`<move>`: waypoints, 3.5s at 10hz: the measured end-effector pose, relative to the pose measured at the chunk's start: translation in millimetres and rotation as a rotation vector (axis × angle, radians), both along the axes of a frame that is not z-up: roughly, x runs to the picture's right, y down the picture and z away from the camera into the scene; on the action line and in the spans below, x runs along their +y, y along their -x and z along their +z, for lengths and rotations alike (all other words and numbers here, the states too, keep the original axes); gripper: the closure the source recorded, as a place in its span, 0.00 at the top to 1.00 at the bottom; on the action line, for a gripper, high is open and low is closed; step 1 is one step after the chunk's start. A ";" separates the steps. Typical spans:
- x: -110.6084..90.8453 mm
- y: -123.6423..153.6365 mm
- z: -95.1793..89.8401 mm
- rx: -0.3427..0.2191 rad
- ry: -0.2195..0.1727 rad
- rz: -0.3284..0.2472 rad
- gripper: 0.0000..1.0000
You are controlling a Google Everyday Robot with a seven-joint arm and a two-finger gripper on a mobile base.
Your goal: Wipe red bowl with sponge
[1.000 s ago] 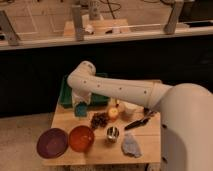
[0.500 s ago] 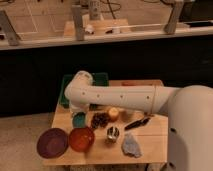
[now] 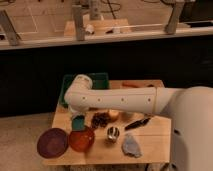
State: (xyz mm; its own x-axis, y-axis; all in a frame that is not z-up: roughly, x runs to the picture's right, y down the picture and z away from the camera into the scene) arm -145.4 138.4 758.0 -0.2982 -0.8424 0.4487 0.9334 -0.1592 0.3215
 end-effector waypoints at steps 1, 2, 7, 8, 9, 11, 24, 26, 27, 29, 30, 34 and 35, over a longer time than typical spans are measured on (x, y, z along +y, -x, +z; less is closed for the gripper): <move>0.0 -0.2 0.0 0.000 0.000 0.000 0.00; 0.1 0.5 -0.1 -0.001 0.000 -0.001 0.00; 20.7 -2.0 -14.5 -0.078 -0.002 -0.070 0.00; 26.3 0.8 -19.0 -0.096 -0.004 -0.089 0.00; 32.5 1.8 -22.4 -0.107 -0.011 -0.101 0.00; 47.2 6.5 -26.6 -0.130 -0.030 -0.116 0.00; 81.2 0.5 -22.8 -0.215 -0.058 -0.191 0.00; 81.3 -6.3 -22.7 -0.210 -0.064 -0.186 0.00; 80.1 -9.0 -21.8 -0.209 -0.070 -0.185 0.00; 74.9 -13.7 -14.8 -0.209 -0.080 -0.190 0.00; 72.6 -14.8 -11.0 -0.210 -0.082 -0.192 0.00; 67.4 -9.2 7.2 -0.232 -0.083 -0.208 0.00; 66.7 -4.7 9.2 -0.244 -0.086 -0.218 0.00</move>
State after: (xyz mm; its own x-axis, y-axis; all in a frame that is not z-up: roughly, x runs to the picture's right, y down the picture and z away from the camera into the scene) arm -140.7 205.1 767.2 -0.5651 -0.7789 0.2722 0.7718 -0.3825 0.5079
